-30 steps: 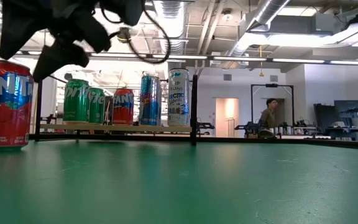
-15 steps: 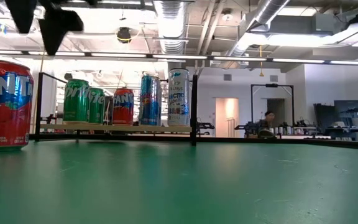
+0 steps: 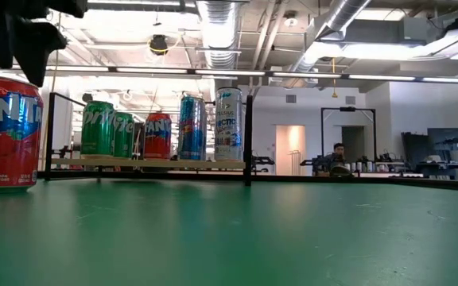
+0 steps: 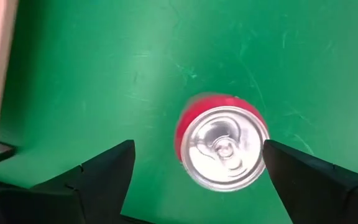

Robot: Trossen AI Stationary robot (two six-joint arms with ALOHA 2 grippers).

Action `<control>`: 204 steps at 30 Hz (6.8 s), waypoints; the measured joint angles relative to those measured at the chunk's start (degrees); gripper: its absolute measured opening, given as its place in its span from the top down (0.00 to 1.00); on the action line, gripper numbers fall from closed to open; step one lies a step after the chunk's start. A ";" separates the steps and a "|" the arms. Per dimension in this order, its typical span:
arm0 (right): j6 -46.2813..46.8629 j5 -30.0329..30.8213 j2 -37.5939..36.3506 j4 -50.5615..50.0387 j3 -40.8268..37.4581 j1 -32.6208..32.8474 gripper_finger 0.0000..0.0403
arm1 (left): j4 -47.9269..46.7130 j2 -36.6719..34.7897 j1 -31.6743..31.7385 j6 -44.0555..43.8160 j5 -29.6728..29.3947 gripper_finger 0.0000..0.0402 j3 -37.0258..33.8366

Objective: Place canned beverage on shelf
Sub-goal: Put the orange soda can on the shelf aligned with the other orange soda can, then return to Home Position

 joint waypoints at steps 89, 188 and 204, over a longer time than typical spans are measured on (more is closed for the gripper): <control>4.57 -1.69 -0.01 -3.88 0.00 -5.25 0.30 | 2.05 27.80 58.46 70.61 11.06 0.33 23.87; 1.51 -1.88 -0.33 -6.65 0.00 -6.91 0.30 | 1.97 8.91 59.66 49.52 24.80 0.03 42.98; 5.22 -2.75 -11.44 -14.62 -8.69 -8.84 0.30 | 55.96 -29.26 49.25 18.18 25.00 0.03 -10.47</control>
